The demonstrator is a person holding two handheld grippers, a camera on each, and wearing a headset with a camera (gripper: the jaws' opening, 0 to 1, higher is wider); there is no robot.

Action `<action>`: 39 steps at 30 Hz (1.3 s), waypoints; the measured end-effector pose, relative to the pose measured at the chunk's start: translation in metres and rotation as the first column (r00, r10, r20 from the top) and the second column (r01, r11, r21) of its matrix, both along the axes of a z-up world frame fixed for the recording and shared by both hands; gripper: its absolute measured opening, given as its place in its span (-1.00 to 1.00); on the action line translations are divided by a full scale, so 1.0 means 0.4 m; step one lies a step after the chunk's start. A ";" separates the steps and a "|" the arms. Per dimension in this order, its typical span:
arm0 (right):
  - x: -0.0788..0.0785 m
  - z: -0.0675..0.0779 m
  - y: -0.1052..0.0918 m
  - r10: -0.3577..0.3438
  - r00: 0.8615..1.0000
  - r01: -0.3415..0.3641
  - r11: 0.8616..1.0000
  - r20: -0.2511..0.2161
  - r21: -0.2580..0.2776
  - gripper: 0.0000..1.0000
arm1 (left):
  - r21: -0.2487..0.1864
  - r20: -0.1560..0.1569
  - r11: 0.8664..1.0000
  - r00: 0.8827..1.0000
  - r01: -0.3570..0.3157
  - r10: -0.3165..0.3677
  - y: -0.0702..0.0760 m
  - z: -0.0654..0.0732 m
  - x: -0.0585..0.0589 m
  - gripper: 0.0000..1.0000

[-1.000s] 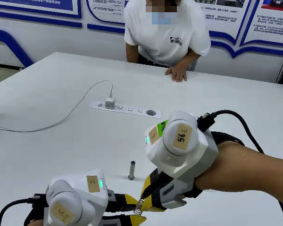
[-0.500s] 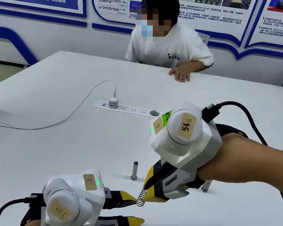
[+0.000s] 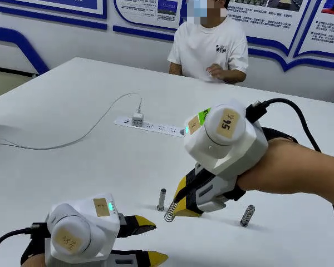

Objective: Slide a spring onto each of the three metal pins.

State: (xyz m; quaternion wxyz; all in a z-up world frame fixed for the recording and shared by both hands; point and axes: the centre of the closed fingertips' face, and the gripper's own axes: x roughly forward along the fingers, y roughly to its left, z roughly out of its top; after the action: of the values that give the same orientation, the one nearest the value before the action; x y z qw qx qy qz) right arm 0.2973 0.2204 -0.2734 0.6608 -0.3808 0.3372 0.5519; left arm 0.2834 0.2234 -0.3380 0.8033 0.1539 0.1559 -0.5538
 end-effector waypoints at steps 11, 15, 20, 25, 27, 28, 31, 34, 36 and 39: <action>0.053 0.005 -0.006 -0.032 0.999 0.032 0.999 0.009 0.004 -0.76 | -0.033 -0.019 0.997 0.997 -0.076 0.075 0.033 0.003 0.031 -0.14; 0.078 0.001 -0.012 -0.048 0.999 0.048 0.999 0.011 -0.002 -0.76 | -0.049 -0.028 0.994 0.995 -0.096 0.095 0.039 0.006 0.039 -0.12; 0.112 -0.003 -0.018 -0.067 0.998 0.068 0.998 0.015 -0.009 -0.76 | -0.061 -0.029 0.992 0.994 -0.109 0.107 0.044 0.007 0.045 -0.07; 0.150 -0.011 -0.019 -0.094 0.995 0.094 0.995 0.017 -0.008 -0.76 | -0.074 -0.032 0.991 0.993 -0.115 0.113 0.046 0.008 0.046 -0.03; 0.166 -0.019 -0.018 -0.103 0.995 0.103 0.995 0.018 -0.011 -0.76 | -0.076 -0.032 0.990 0.993 -0.115 0.113 0.047 0.007 0.046 -0.02; 0.172 -0.023 -0.017 -0.107 0.994 0.107 0.994 0.017 -0.012 -0.76 | -0.076 -0.032 0.990 0.993 -0.116 0.113 0.047 0.007 0.046 -0.01; 0.196 -0.034 -0.013 -0.117 0.993 0.118 0.993 0.026 -0.018 -0.76 | -0.079 -0.033 0.990 0.993 -0.118 0.116 0.050 0.005 0.048 0.01; 0.216 -0.047 -0.006 -0.127 0.992 0.127 0.992 0.019 -0.021 -0.76 | -0.080 -0.034 0.989 0.992 -0.120 0.118 0.053 0.006 0.049 0.02; 0.221 -0.056 -0.005 -0.129 0.992 0.129 0.991 0.013 -0.029 -0.76 | -0.078 -0.036 0.989 0.992 -0.124 0.121 0.056 0.003 0.050 0.02; 0.229 -0.073 -0.007 -0.130 0.992 0.130 0.990 0.010 -0.049 -0.76 | -0.076 -0.040 0.989 0.991 -0.128 0.125 0.061 0.000 0.053 0.01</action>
State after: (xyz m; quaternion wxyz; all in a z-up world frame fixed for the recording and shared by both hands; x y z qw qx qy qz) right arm 0.3890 0.2175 -0.3025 0.6869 -0.3763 0.3725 0.4979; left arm 0.3046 0.2477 -0.3381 0.8395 0.1024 0.1574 -0.5100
